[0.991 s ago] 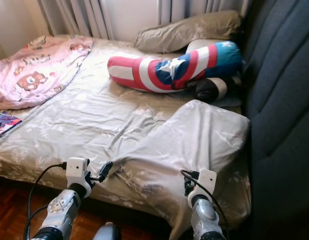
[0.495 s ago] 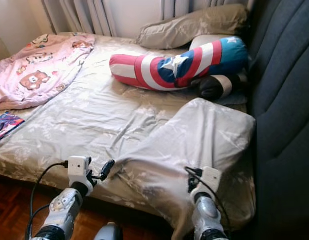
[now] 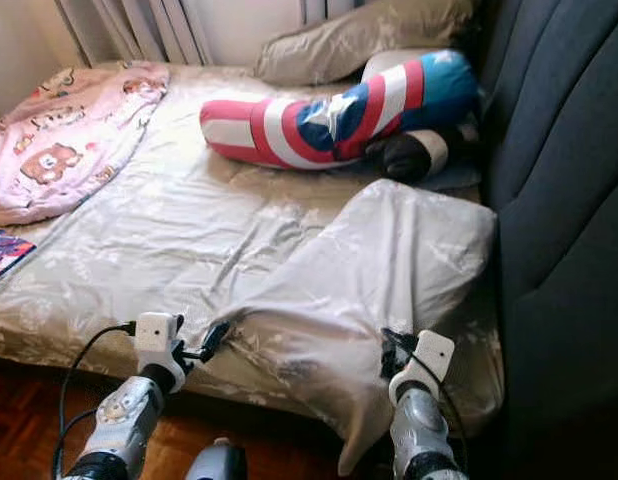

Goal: Clean up the room

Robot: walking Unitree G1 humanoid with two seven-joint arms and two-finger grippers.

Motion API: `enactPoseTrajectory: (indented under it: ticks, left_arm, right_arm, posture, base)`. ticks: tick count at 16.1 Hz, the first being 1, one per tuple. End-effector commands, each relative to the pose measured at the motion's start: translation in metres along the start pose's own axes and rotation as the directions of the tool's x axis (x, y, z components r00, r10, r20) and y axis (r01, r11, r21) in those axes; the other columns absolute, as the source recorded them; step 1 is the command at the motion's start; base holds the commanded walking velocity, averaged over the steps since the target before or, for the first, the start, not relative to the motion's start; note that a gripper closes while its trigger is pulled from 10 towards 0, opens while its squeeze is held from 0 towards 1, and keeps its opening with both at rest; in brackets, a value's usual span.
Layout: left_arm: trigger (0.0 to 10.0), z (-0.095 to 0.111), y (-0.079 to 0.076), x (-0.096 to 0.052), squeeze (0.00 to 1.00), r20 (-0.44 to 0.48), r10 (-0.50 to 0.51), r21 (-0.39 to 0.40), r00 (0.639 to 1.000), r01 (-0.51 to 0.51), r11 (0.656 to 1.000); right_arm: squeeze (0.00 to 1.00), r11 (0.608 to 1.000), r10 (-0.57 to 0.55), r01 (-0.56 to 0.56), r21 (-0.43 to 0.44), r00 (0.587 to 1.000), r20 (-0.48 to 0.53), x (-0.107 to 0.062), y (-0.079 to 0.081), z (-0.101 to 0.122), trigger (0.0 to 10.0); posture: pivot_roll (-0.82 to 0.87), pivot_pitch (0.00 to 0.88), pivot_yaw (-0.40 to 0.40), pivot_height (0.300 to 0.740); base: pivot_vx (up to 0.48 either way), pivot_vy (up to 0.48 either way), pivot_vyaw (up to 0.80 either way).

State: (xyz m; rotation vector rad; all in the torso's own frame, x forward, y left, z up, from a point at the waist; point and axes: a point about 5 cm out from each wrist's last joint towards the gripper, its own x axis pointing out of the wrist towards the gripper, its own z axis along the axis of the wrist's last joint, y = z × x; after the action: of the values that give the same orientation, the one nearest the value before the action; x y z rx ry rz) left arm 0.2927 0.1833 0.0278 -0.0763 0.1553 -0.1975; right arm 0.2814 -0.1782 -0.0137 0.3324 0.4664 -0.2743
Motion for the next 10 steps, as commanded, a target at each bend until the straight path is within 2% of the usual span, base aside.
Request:
enactPoseTrajectory:
  ticks: [1, 2, 3, 7, 10]
  left_arm:
    - [10.0, -0.002, 0.007, -0.005, 0.00, -0.017, 0.004, -0.002, 1.000, -0.005, 1.000]
    - [10.0, -0.002, 0.007, -0.005, 0.00, -0.015, 0.004, 0.000, 1.000, -0.004, 1.000]
    - [10.0, 0.000, 0.009, -0.006, 0.00, -0.009, 0.003, 0.004, 1.000, -0.003, 1.000]
    - [10.0, 0.004, 0.013, -0.012, 0.00, 0.014, 0.002, 0.022, 1.000, -0.002, 1.000]
    - [10.0, 0.012, 0.014, -0.013, 0.00, 0.036, -0.003, 0.026, 0.999, 0.002, 1.000]
  right_arm:
    - [1.00, 1.000, -0.013, 0.014, 0.027, 1.000, -0.005, 0.001, 0.000, 0.002, 10.0]
    - [1.00, 0.999, -0.015, 0.015, 0.045, 1.000, -0.004, 0.002, 0.000, 0.003, 10.0]
    - [0.00, 0.998, -0.011, 0.011, 0.068, 1.000, -0.001, 0.003, 0.001, 0.005, 10.0]
    - [0.00, 0.997, 0.022, -0.022, 0.074, 1.000, 0.006, 0.006, 0.006, 0.012, 10.0]
    - [0.00, 0.999, 0.020, -0.020, 0.046, 1.000, -0.003, 0.006, 0.005, 0.012, 10.0]
  posture:
    - [0.08, 0.159, 0.059, 0.657]
    - [0.08, 0.162, 0.060, 0.657]
    - [0.09, 0.175, 0.068, 0.657]
    - [0.11, 0.204, 0.087, 0.657]
    - [0.12, 0.232, 0.097, 0.657]
  base:
    - [0.000, 0.000, 0.00]
    - [0.000, 0.000, 0.00]
    - [0.000, 0.000, 0.00]
    - [0.000, 0.000, 0.00]
    - [0.000, 0.000, 0.00]
